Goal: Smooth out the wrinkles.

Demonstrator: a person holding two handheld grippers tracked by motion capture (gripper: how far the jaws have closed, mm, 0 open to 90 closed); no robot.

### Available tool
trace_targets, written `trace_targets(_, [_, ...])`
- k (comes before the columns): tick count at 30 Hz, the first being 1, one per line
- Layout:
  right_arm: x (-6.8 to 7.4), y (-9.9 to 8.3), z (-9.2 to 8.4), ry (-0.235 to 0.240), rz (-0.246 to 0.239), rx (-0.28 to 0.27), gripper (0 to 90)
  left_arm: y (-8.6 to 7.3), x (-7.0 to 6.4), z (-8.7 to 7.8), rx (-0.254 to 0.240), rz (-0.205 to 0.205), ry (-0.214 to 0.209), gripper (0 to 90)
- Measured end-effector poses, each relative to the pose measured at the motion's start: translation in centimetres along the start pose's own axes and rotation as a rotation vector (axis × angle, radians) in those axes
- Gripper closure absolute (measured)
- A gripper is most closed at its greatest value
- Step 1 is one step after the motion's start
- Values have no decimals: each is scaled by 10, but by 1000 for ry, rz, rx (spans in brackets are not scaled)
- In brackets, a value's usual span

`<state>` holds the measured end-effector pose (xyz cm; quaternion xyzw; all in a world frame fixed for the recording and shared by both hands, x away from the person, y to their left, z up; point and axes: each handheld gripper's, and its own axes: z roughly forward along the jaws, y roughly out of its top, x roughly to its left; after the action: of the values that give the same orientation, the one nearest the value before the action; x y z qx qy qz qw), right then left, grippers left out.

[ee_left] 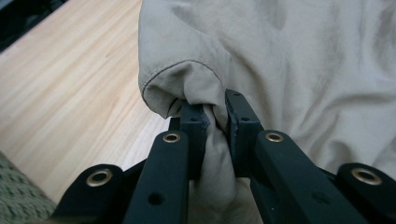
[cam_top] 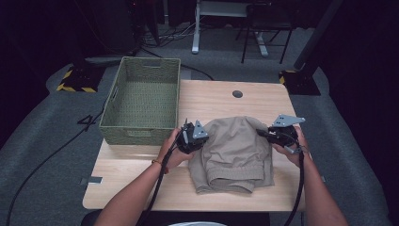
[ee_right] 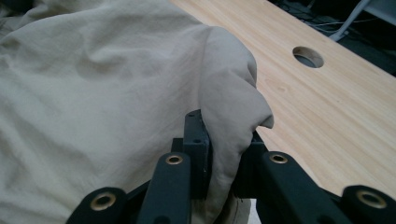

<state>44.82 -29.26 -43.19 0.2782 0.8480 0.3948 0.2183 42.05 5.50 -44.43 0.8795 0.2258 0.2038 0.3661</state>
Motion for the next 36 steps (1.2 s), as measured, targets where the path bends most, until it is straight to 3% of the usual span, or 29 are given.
trace_targets(6, [4,1,-5,-31,-22,-48,796,4,2,-3,-21,24,40,802])
trace_targets(11, [0,-1,-23,-44,-9,-153,801,4,8,-16,-89,16,71,806])
trace_targets(15, [8,7,-30,-69,-91,-191,802,8,2,-17,-78,78,149,803])
trace_targets(19, [21,3,-35,-40,-149,-229,802,-1,-6,-19,-88,129,182,804])
trace_targets(22, [34,-13,-35,-11,-196,-232,802,-14,-19,-18,-76,195,214,806])
trace_targets(24, [41,-23,-34,1,-201,-225,802,-26,-31,-15,-65,246,227,809])
trace_targets(28, [59,-47,-29,24,-258,-184,804,-40,-41,-11,-24,279,210,816])
trace_targets(30, [62,-53,-26,29,-260,-142,804,-41,-37,-9,-20,238,173,816])
trace_targets(36, [50,-48,-14,4,-185,-76,805,-26,-25,1,-5,180,141,813])
